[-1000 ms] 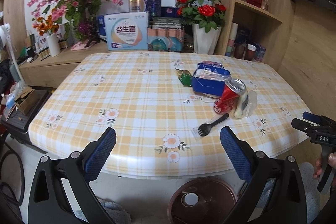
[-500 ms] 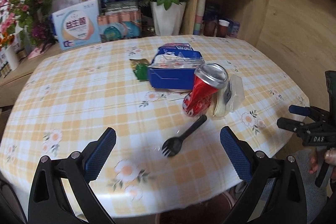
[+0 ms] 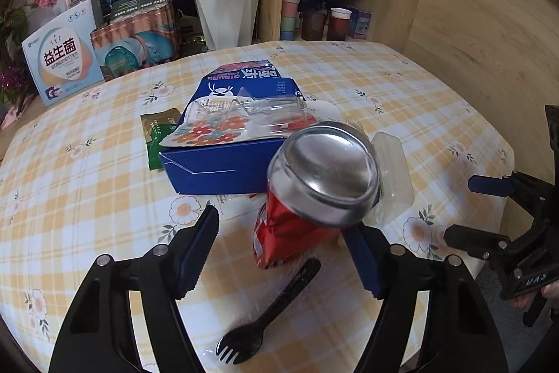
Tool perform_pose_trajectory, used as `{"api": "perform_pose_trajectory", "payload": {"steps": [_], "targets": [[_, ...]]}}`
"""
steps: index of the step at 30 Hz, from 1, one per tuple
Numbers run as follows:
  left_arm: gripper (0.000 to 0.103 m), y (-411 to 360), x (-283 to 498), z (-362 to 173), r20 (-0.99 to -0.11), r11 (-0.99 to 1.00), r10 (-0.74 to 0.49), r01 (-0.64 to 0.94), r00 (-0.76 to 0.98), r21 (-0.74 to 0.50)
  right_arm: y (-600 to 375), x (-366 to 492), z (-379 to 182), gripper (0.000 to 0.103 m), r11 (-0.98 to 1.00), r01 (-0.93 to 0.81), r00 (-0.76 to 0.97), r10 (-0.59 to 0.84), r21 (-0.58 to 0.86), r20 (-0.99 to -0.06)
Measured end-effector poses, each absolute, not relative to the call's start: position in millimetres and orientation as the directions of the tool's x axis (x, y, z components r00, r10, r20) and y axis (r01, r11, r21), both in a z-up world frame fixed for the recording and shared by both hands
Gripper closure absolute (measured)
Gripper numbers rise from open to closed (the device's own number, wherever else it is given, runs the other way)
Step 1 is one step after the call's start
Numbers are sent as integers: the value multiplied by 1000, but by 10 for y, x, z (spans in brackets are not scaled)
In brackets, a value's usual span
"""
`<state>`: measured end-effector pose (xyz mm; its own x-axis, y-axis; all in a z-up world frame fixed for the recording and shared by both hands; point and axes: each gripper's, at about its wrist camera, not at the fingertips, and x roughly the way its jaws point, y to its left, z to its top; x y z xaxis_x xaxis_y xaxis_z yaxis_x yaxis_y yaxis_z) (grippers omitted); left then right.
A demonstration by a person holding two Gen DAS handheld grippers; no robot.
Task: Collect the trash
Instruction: 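Reach the left gripper to the crushed red can and grasp it, then grasp the clear plastic wrapper with the right gripper while the left gripper holds the can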
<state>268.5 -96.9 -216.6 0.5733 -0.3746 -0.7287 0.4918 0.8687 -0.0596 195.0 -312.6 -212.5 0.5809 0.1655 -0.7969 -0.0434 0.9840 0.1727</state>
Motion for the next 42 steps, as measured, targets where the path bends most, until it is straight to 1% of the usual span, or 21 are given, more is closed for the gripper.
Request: {"api": "perform_pose_trajectory", "payload": {"steps": [3, 4, 5, 6, 7, 8, 9, 12, 14, 21, 26, 29, 31, 33, 34, 35, 36, 37, 38, 39, 42], "targets": [[34, -950, 2713, -2175, -719, 864, -415, 490, 558, -119, -3074, 2013, -2123, 6, 985, -55, 583, 165, 163, -795], [36, -950, 2717, -2180, -717, 862, -420, 492, 556, -123, -3061, 2033, -2122, 6, 985, -60, 583, 165, 161, -795], [45, -956, 2717, -2182, -717, 861, -420, 494, 557, -120, -3043, 2057, -2120, 6, 985, -65, 583, 165, 157, -796], [61, -967, 2722, -2191, -721, 860, -415, 499, 555, -112, -3031, 2070, -2117, 6, 986, -67, 583, 164, 154, -796], [71, -984, 2727, -2198, -726, 861, -406, 498, 555, -102, -3019, 2081, -2112, 6, 986, -71, 583, 165, 153, -795], [79, -984, 2722, -2200, -729, 864, -397, 496, 557, -91, -3008, 2092, -2106, 6, 986, -74, 583, 166, 151, -795], [83, -982, 2709, -2191, -726, 861, -401, 500, 558, -91, -2996, 2103, -2098, 6, 986, -78, 585, 166, 148, -794], [87, -1007, 2654, -2142, -720, 855, -385, 518, 577, -43, -2970, 2124, -2083, 6, 988, -77, 592, 154, 135, -791], [88, -1000, 2623, -2107, -711, 848, -396, 528, 581, -41, -2944, 2141, -2071, 6, 987, -84, 592, 157, 134, -790], [89, -781, 2485, -1863, -661, 846, -453, 523, 598, -106, -2837, 2202, -1950, 6, 985, -138, 609, 164, 100, -776], [89, -476, 2476, -1699, -617, 876, -442, 462, 652, -140, -2705, 2344, -1833, 6, 978, -208, 623, 136, 5, -770], [89, -251, 2496, -1606, -592, 898, -420, 410, 688, -162, -2592, 2459, -1719, 6, 959, -285, 632, 185, -3, -752], [90, -103, 2516, -1574, -585, 909, -405, 376, 703, -178, -2440, 2556, -1666, 6, 932, -350, 644, 164, -97, -748], [90, 34, 2529, -1563, -584, 915, -398, 349, 707, -202, -2279, 2649, -1680, 7, 883, -404, 661, 101, -240, -744], [90, 75, 2522, -1561, -583, 917, -394, 342, 711, -203, -2228, 2693, -1703, 7, 859, -425, 660, 79, -284, -747], [90, 116, 2514, -1557, -581, 921, -386, 334, 716, -200, -2189, 2748, -1733, 12, 838, -443, 655, 59, -320, -753], [90, 153, 2504, -1551, -579, 924, -380, 327, 721, -198, -2144, 2811, -1775, 25, 811, -460, 651, 30, -362, -759], [89, 199, 2492, -1554, -577, 926, -376, 320, 725, -201, -2119, 2857, -1812, 29, 793, -471, 645, 11, -387, -764], [90, 247, 2481, -1559, -575, 927, -375, 313, 727, -209, -2096, 2905, -1854, 32, 777, -480, 638, -10, -408, -770], [90, 292, 2476, -1568, -574, 927, -374, 305, 728, -217, -2075, 2966, -1903, 32, 761, -485, 636, -31, -431, -771], [90, 387, 2445, -1599, -575, 929, -370, 288, 730, -233, -2020, 3072, -1963, 37, 741, -496, 633, -49, -453, -772]]}}
